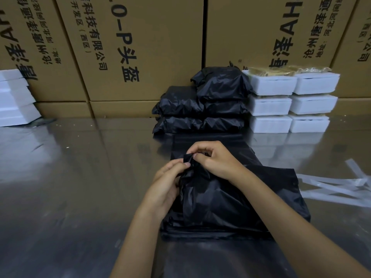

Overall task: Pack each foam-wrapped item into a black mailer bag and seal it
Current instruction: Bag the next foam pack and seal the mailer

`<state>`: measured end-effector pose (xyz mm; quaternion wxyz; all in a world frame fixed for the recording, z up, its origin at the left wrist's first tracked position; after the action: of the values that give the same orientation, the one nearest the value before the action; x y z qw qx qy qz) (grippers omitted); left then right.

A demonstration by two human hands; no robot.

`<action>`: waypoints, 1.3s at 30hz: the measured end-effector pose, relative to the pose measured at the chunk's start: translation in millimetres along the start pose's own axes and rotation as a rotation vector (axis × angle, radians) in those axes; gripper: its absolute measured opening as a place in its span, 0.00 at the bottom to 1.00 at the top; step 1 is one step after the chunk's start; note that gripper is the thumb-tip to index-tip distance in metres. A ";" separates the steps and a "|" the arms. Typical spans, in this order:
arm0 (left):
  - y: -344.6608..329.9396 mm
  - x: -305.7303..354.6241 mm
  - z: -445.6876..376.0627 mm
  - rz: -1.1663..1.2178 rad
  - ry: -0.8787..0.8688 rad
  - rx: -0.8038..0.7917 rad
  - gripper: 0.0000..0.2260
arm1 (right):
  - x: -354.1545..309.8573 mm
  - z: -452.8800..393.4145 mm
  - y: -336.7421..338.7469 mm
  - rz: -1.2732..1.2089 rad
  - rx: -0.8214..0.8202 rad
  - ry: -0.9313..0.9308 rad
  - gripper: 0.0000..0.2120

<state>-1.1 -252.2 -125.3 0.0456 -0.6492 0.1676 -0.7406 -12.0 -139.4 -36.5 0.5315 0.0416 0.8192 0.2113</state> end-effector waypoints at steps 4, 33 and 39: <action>9.1 6.1 3.2 -0.087 -0.066 0.108 0.06 | -1.5 1.4 0.6 -0.010 0.009 -0.006 0.15; 7.9 56.7 35.8 -0.450 -0.590 0.432 0.20 | 1.2 7.4 -8.9 -0.047 -0.158 -0.048 0.05; 4.5 59.4 35.9 -0.502 -0.626 0.424 0.17 | 1.4 5.6 -5.6 -0.091 -0.112 -0.062 0.03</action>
<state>24.2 -280.1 -66.9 0.0452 -0.8386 -0.1721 -0.5148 -6.8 -142.4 -41.9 0.5673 -0.0190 0.7903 0.2309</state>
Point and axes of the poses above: each hand's wrist, its own z-axis away from the middle knuckle, its own y-axis out of the back of the hand, x = y × z, the point moved 10 cm from there along -z, towards the middle knuckle, and after that the axes turned 7 degrees about -z, right-handed, at the moved point
